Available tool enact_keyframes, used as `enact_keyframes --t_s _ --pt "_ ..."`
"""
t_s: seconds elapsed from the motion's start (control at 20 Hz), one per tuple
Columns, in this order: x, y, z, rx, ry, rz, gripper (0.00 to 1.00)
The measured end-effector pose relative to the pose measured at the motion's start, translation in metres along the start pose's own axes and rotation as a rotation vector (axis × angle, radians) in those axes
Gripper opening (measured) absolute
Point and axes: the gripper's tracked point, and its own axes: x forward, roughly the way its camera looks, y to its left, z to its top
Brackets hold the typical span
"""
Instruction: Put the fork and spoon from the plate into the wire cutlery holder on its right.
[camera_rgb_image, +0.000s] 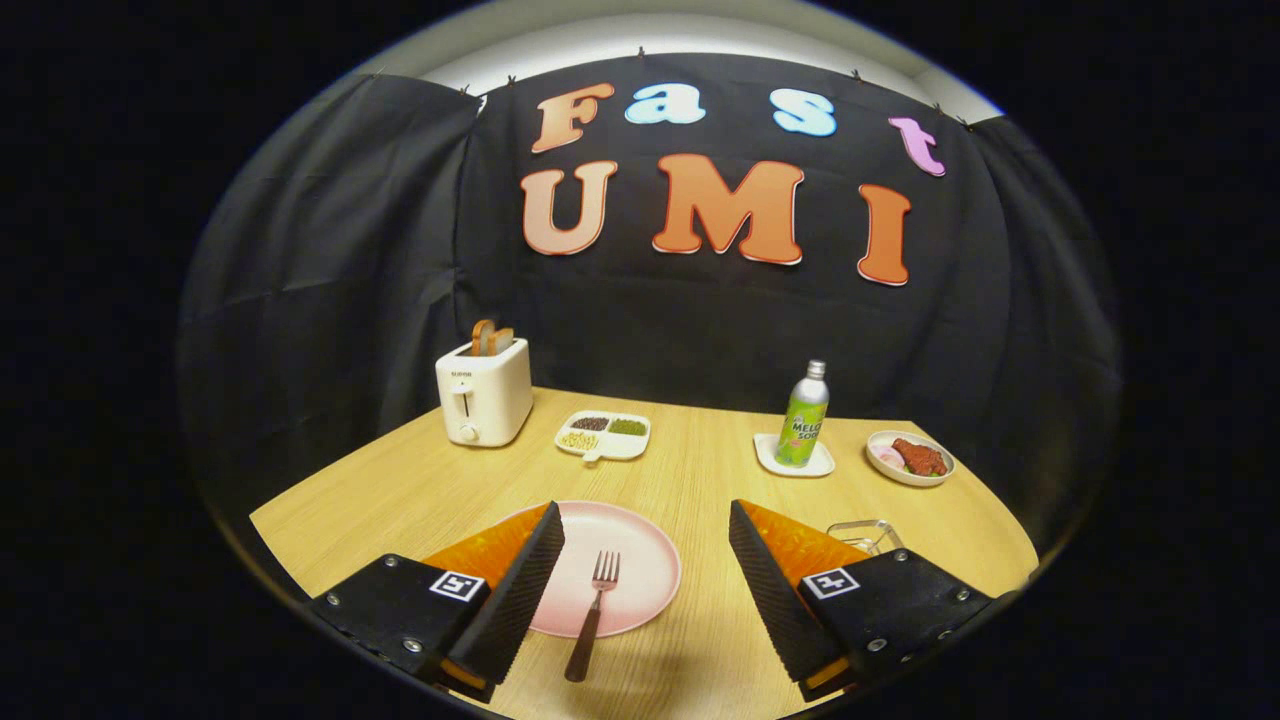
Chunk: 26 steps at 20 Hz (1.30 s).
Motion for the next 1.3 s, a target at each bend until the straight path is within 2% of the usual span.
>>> enact_keyframes --t_s 0.25,0.45,0.6,1.15,1.3 --pt "0.022 0.026 -0.043 -0.049 0.116 0.039 0.99" --pt "0.031 0.036 -0.069 -0.081 0.182 0.053 0.94" --pt "0.038 0.036 -0.083 -0.087 0.219 0.046 0.79" --pt "0.055 0.038 -0.119 -0.024 0.365 0.037 0.5" --pt "0.056 0.038 -0.129 0.028 0.412 0.041 0.37"
